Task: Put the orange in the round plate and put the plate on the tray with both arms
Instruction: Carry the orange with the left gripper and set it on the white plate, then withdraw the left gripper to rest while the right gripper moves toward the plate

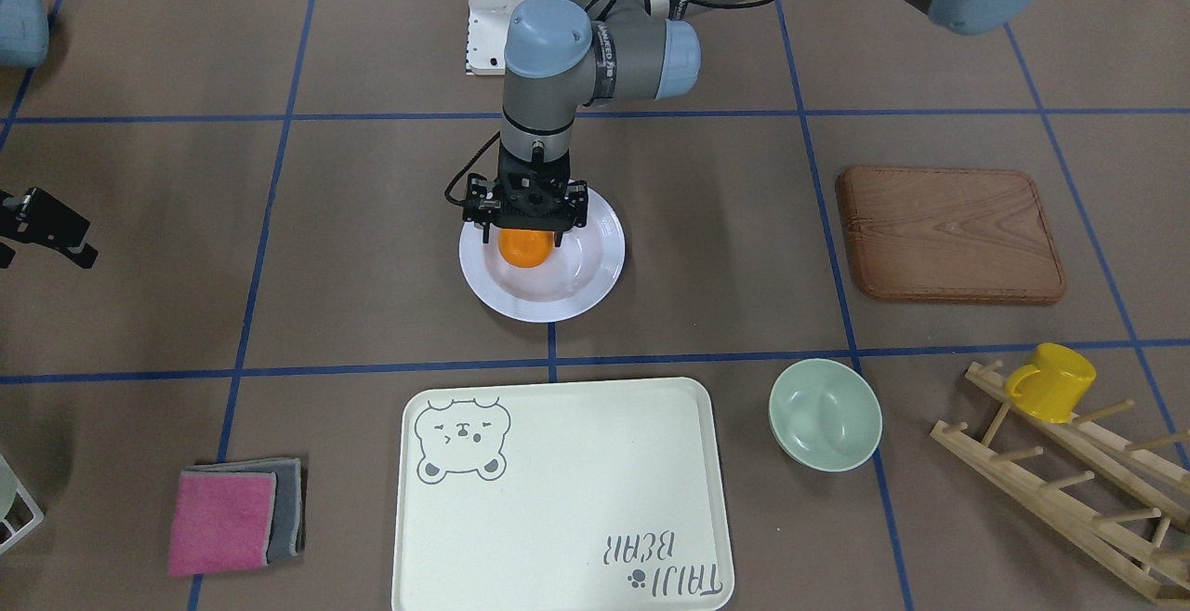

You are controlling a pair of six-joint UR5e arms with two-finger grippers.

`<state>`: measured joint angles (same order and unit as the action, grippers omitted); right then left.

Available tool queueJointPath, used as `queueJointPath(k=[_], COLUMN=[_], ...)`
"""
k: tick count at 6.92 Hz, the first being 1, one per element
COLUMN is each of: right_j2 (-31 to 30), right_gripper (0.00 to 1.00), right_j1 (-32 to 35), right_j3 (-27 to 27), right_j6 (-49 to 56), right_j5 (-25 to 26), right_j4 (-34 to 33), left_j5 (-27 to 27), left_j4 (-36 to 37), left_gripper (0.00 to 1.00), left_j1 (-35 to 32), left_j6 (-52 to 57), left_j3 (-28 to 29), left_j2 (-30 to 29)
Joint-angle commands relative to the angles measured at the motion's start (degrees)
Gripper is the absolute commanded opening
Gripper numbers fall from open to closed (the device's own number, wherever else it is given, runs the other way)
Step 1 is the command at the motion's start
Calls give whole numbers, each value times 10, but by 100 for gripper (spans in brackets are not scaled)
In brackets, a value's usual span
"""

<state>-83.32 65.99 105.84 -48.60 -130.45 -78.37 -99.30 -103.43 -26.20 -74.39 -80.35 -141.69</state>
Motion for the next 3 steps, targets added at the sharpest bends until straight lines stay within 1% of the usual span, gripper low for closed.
queueJointPath(k=[1,2,3], right_j2=[7,7,7], right_gripper=[100,100,100], right_j1=[-23,-36,-68], right_j3=[-3,-7,-8], right_j6=[-167,-231,-343], right_j5=[0,0,18], right_j4=[106,160,218], left_j5=[-64,-118,-183], left_j4=[46,67,68], left_gripper=[98,98,98], left_j1=[-65,-122,-188], left_j6=[65,152,240], left_j3=[-79,-149,-187], left_j2=[43,115,186])
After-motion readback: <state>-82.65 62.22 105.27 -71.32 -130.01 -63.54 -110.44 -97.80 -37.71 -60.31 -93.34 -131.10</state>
